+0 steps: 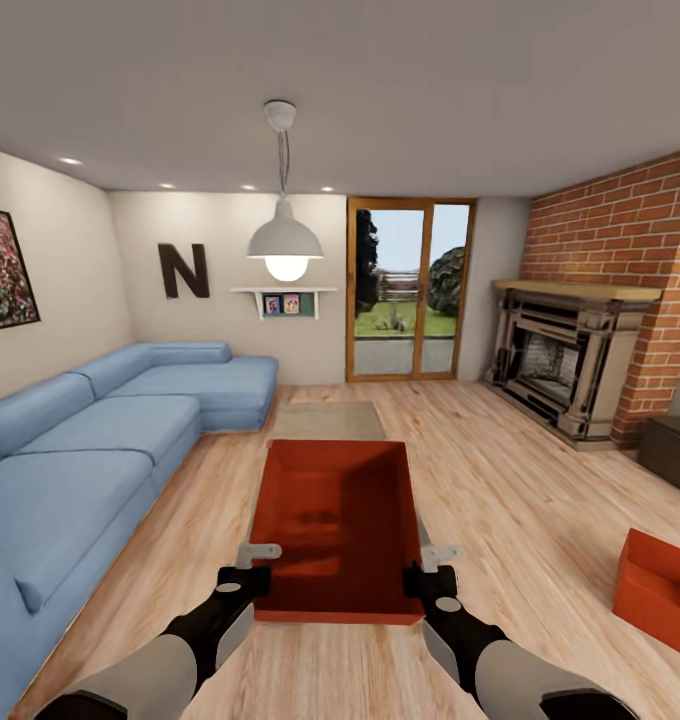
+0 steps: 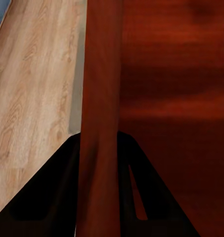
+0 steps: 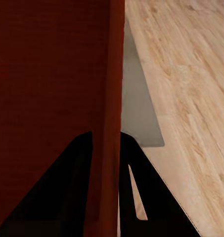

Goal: Move the two storage containers from the living room to the garage. In the garage, place one container on the floor and stack the other container on top of it (either order is fine).

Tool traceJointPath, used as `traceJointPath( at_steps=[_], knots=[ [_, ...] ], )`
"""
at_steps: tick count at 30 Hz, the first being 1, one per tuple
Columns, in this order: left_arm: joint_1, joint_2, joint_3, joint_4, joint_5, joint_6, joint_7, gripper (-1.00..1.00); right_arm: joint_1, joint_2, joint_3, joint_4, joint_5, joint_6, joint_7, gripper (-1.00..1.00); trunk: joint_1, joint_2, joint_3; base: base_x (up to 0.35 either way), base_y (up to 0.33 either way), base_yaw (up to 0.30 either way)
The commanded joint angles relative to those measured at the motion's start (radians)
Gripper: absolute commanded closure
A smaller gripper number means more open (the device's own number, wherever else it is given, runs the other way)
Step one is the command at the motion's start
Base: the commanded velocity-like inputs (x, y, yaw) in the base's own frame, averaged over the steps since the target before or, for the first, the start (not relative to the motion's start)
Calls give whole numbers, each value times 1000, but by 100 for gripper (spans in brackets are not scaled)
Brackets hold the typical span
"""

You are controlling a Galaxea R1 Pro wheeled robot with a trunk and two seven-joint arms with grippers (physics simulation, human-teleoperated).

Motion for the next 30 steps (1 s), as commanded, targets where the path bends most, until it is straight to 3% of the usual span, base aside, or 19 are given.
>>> traceJointPath(
  at_steps=[1,12,30],
  knots=[
    [-2,1,57,-10,3,3,22,100,0,0,-3,3,-1,-1,-10,100,0,-2,-1,-337,0,262],
    [-2,1,57,-10,3,3,22,100,0,0,-3,3,-1,-1,-10,100,0,-2,4,-290,0,263],
    [-2,1,57,-8,3,3,22,100,0,0,-3,3,-1,-1,-10,100,0,-2,5,-12,0,267]
  ],
)
